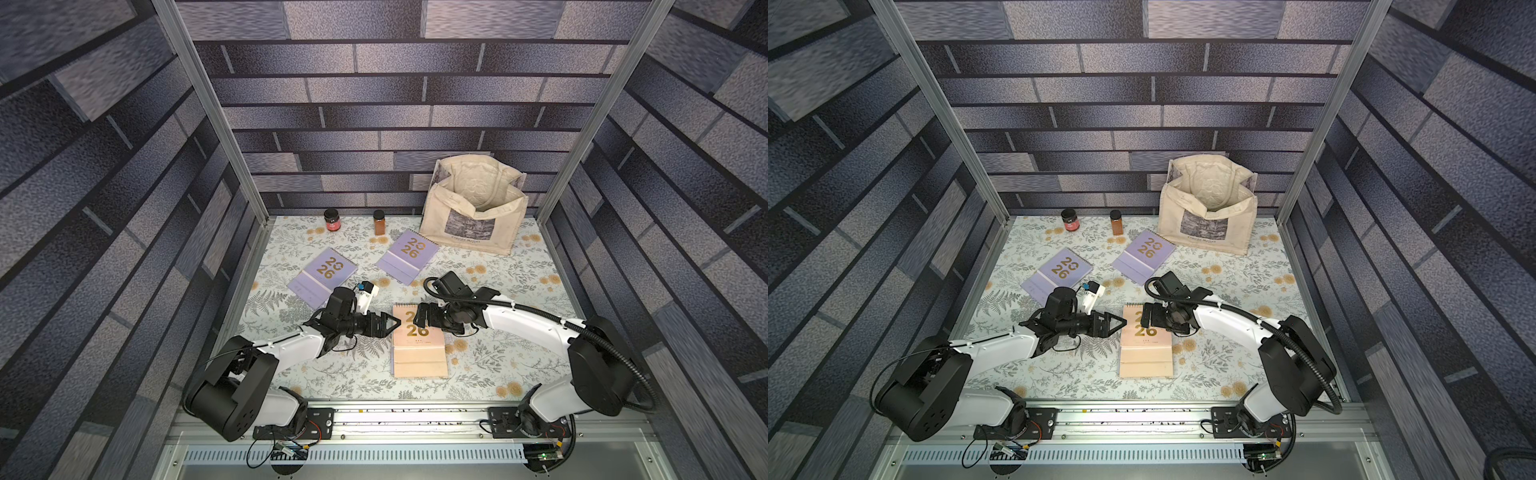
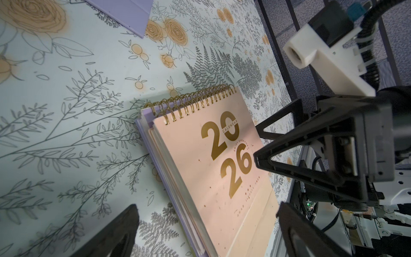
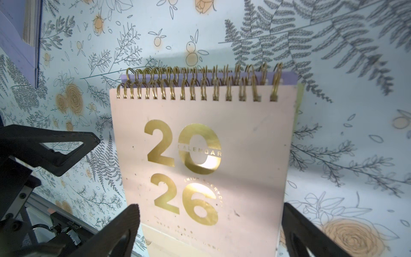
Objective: Stack the calendars
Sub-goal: Adjust the calendar at the calendar.
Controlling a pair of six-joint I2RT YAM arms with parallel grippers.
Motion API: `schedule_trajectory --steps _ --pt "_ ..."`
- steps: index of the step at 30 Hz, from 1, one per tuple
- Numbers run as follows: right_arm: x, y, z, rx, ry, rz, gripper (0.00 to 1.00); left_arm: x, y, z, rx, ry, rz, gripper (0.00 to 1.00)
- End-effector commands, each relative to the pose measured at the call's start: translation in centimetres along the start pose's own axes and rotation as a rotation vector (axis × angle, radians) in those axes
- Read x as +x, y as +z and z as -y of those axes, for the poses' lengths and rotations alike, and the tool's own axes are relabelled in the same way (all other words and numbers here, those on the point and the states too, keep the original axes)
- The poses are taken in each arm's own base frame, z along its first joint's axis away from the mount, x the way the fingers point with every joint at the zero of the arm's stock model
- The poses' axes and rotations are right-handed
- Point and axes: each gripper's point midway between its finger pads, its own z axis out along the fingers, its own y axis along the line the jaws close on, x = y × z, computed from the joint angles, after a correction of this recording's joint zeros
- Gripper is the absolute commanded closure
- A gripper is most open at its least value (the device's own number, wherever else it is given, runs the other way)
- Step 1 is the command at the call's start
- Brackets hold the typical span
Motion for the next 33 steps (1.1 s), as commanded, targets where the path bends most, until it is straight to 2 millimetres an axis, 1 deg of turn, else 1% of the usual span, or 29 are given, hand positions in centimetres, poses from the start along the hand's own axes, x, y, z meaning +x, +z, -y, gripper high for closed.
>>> schedule_trajectory --steps 1,6,9,14,19,23,27,33 --pt "0.4 -0.2 0.5 0.025 0.009 -0.009 0.00 0.0 0.5 0.4 0.015 0.028 -0.014 0.00" --pt "2.2 -0.4 2.1 0.037 0.041 -0.024 0.00 -0.6 1.0 0.6 0.018 0.037 -0.012 0.00" --pt "3.6 -0.6 2.6 0.029 0.053 -0.033 0.00 -1.8 1.2 0.6 0.011 0.043 0.013 0.00" --pt "5.5 -1.0 2.2 0.017 0.039 -0.057 0.00 -3.1 1.8 1.0 0.030 0.050 0.030 0.00" --pt "6.9 -0.6 1.8 0.015 0.029 -0.081 0.00 -3.6 2.5 0.5 0.031 0.037 0.027 0.00" --pt "7.4 -0.2 2.3 0.026 0.038 -0.083 0.00 -3.9 3.0 0.4 0.050 0.020 0.030 0.00" --pt "7.6 -0.1 2.4 0.029 0.031 -0.085 0.00 -4.1 3.4 0.5 0.064 0.019 0.025 0.00" --pt "8.0 0.2 1.0 -0.003 0.009 -0.098 0.00 -4.6 3.7 0.7 0.071 0.022 0.026 0.00"
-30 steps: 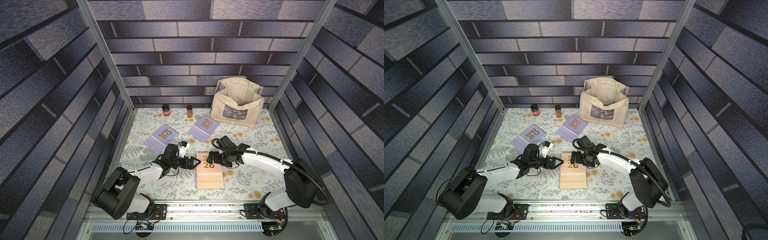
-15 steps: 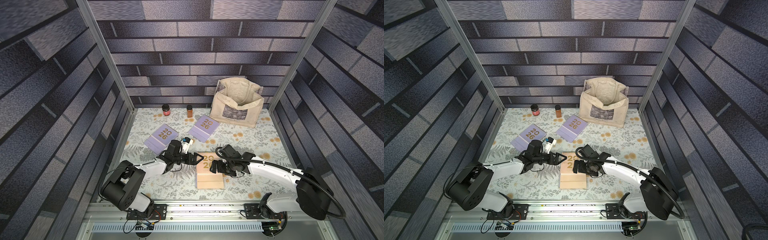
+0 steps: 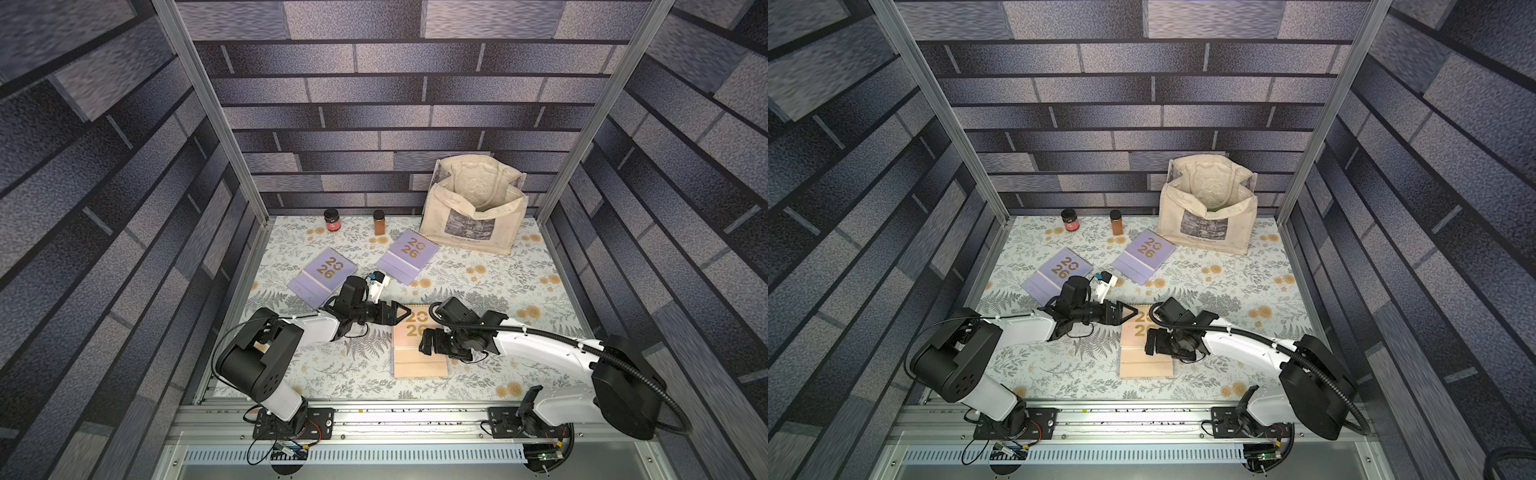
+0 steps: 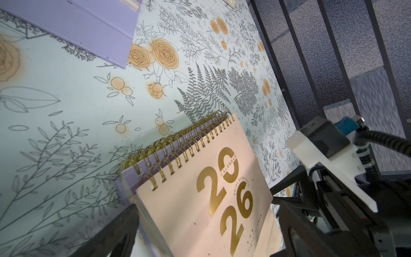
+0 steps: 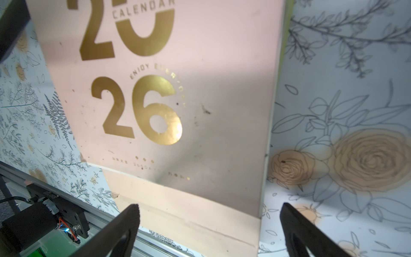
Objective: Stack the calendars
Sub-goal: Adjust the calendar at the calendar.
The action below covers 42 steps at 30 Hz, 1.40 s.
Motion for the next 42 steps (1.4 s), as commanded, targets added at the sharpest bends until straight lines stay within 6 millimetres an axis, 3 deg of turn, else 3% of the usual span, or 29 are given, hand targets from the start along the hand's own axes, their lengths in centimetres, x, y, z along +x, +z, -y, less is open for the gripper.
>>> schedule_trajectory --steps 1,8,14,27,35,38,42 --pt "0.5 0.3 -1.0 -0.022 -0.006 -0.011 0.00 -1.3 0.2 0.6 0.029 0.009 0.020 0.00" --pt "1.2 1.2 -2.1 -0.011 -0.028 -0.032 0.00 -1.5 0.6 0.8 0.040 0.006 0.016 0.00" --pt "1.1 0.8 -1.4 0.019 -0.026 -0.012 0.00 -1.5 0.6 0.8 0.042 0.005 0.015 0.00" --pt "0.6 -0.2 -2.0 0.035 -0.066 -0.005 0.00 -1.4 0.3 0.7 0.033 0.010 0.013 0.00" --pt "0.8 0.3 -1.5 0.060 -0.059 -0.015 0.00 -1.4 0.3 0.8 0.035 0.011 0.014 0.00" --pt "0.4 -0.2 -0.9 0.077 -0.059 0.008 0.00 -1.7 0.1 0.6 0.024 0.009 0.022 0.00" --pt "-1.5 -2.7 0.2 0.074 -0.043 0.067 0.00 -3.5 -1.3 -0.2 -0.033 0.015 0.073 0.00"
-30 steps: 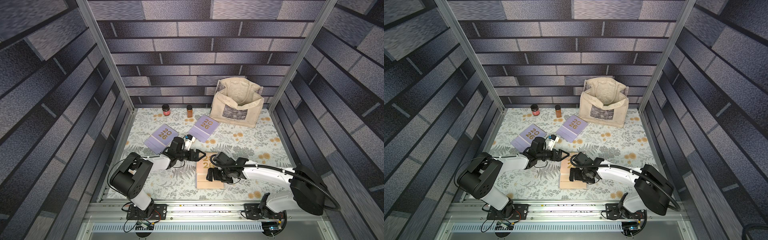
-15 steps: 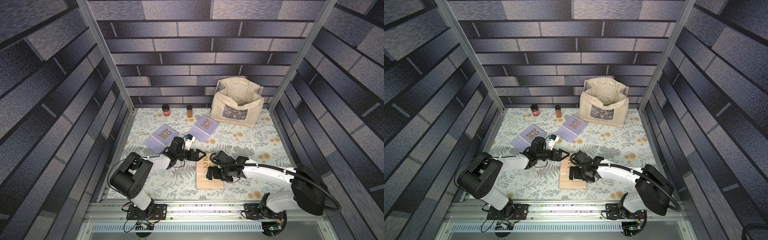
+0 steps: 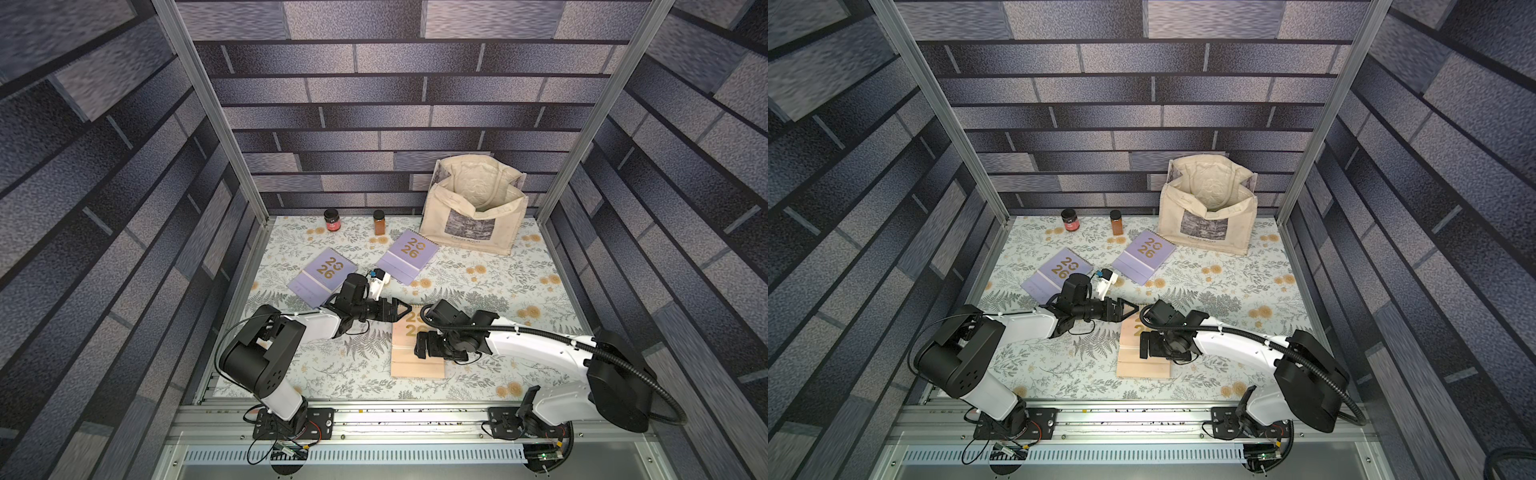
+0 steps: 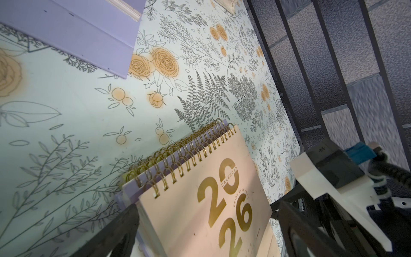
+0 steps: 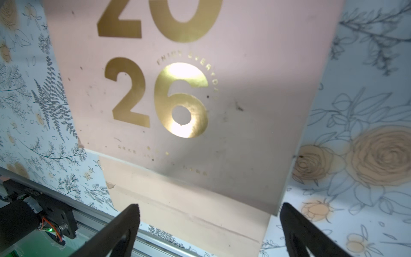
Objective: Stack the calendars
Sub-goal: Adjust the calendar at the calendar, then pick up the calendar at the center of the board.
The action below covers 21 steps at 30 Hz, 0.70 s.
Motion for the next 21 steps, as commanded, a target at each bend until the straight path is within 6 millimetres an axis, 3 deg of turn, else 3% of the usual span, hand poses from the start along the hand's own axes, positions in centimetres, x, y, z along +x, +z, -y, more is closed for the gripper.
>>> schedule_trajectory --steps 1,5,9,14,16,21 --pt "-2.1 -2.9 1.5 0.011 0.010 0.077 0.00 -3.3 -1.7 0.3 -0.047 0.046 0.071 0.00" --pt "-5.9 -5.3 2.3 -0.009 0.010 0.154 0.00 -7.1 -3.9 -0.8 -0.208 0.109 0.128 0.00" --pt "-10.9 -5.8 0.8 -0.062 -0.003 0.204 0.00 -11.6 -6.7 -1.9 -0.375 0.134 0.243 0.00" --pt "-18.5 -5.5 -0.9 -0.142 0.008 0.256 0.00 -16.1 -9.1 -2.5 -0.262 0.004 0.417 0.00" --pt "-21.4 -5.1 -0.9 -0.143 0.009 0.273 0.00 -17.4 -9.0 -2.4 -0.176 -0.029 0.401 0.00" --pt "-27.9 -3.3 -0.3 -0.162 0.033 0.278 0.02 -18.6 -6.5 -6.2 -0.412 0.043 0.264 0.00"
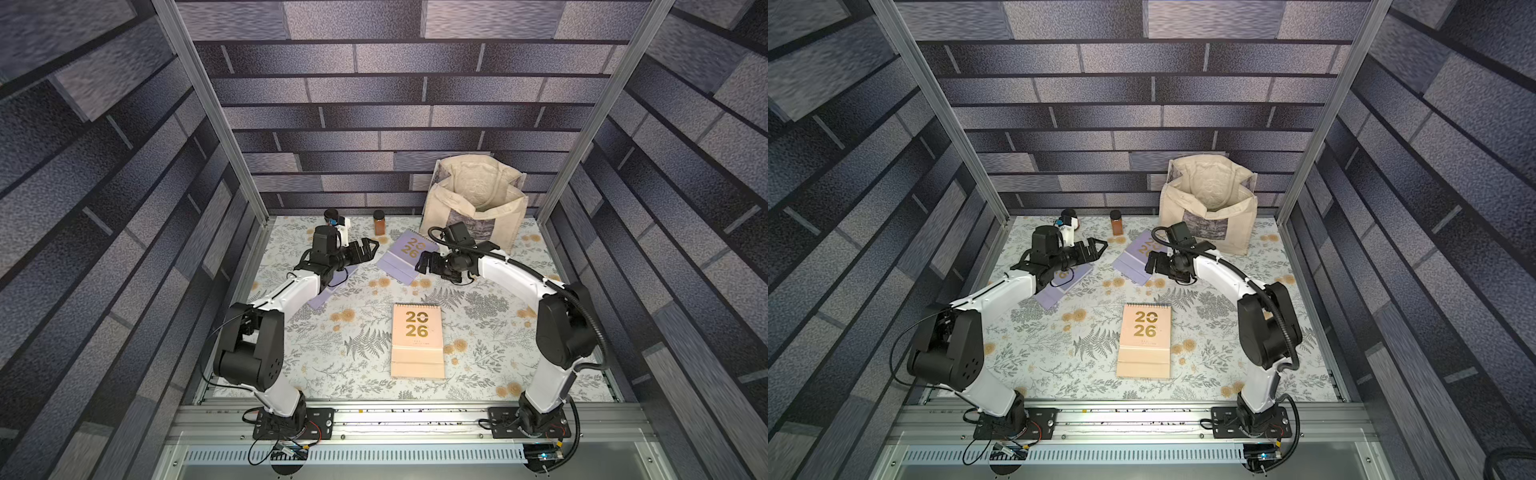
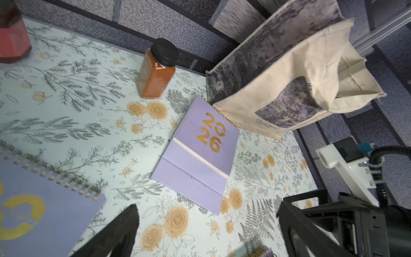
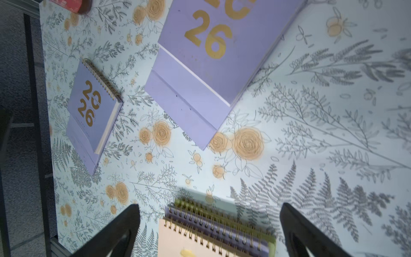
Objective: Stack the calendars
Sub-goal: Pick up the calendar at the center of the board.
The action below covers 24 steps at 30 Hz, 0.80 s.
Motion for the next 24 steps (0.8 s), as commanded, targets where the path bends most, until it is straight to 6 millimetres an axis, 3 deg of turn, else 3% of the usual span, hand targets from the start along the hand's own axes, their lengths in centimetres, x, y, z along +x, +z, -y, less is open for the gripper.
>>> schedule_trajectory --steps 1,4,11,24 --pt "-3.4 1.5 0.0 -0.050 -0.010 0.010 0.03 0.7 2.0 -0.5 -0.098 0.108 -0.097 0.00" --pt "-5.1 4.1 0.6 -0.021 -0.043 -0.010 0.04 0.7 4.1 -1.6 -0.117 0.139 -0.156 0.01" --pt "-6.2 8.8 1.8 -0.014 -0.009 -0.041 0.04 2.1 7.8 -3.8 -0.151 0.177 -0.268 0.02" --pt "-6.2 11.4 2.3 -0.024 0.016 -0.071 0.05 3.3 13.6 -7.5 -0.166 0.175 -0.361 0.02"
